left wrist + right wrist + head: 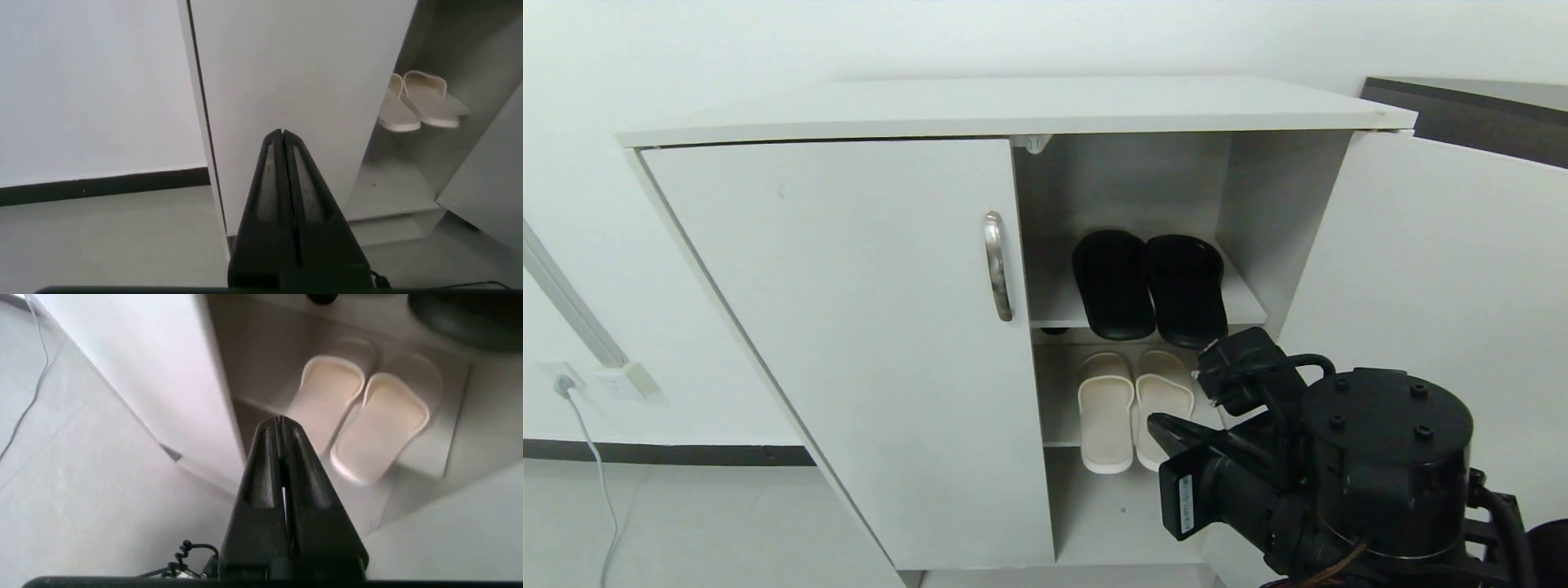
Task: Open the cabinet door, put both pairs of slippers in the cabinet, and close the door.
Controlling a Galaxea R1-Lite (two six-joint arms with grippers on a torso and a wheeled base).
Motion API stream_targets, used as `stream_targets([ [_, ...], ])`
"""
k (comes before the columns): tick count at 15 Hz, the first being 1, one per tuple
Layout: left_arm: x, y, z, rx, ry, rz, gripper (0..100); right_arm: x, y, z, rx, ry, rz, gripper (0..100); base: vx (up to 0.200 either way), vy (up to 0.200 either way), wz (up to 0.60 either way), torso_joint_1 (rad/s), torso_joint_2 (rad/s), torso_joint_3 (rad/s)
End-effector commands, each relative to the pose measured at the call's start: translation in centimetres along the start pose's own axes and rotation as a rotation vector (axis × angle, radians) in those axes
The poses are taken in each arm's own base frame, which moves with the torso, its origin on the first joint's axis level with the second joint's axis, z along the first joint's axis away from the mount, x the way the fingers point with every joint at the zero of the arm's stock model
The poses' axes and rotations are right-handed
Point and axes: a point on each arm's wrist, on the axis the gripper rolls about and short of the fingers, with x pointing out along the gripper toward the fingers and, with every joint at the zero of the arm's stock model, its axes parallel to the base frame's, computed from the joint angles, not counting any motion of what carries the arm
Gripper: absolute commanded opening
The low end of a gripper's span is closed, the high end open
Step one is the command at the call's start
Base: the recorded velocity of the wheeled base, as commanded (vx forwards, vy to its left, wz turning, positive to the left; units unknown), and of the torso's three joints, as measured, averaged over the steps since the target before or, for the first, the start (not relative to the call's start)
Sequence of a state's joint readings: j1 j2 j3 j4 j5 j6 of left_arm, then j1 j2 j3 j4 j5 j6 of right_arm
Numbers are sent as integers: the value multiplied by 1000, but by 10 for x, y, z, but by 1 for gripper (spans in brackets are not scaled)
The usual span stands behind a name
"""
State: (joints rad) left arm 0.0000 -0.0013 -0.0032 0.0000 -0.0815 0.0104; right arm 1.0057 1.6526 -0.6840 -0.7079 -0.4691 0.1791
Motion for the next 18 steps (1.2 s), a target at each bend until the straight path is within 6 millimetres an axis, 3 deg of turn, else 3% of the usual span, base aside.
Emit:
stream_targets([
  [1,0,0,0,0,1,0,0,2,0,-2,-2,5,-2,0,-200,0,0,-2,2,2],
  [10,0,0,0,-1,1,0,0,12,-2,-14,-19,43,-22,0,-200,0,0,3,2,3],
  [18,0,0,0,-1,1,2,0,16,-2,-19,-27,59,-30,0,0,0,0,0,0,0],
])
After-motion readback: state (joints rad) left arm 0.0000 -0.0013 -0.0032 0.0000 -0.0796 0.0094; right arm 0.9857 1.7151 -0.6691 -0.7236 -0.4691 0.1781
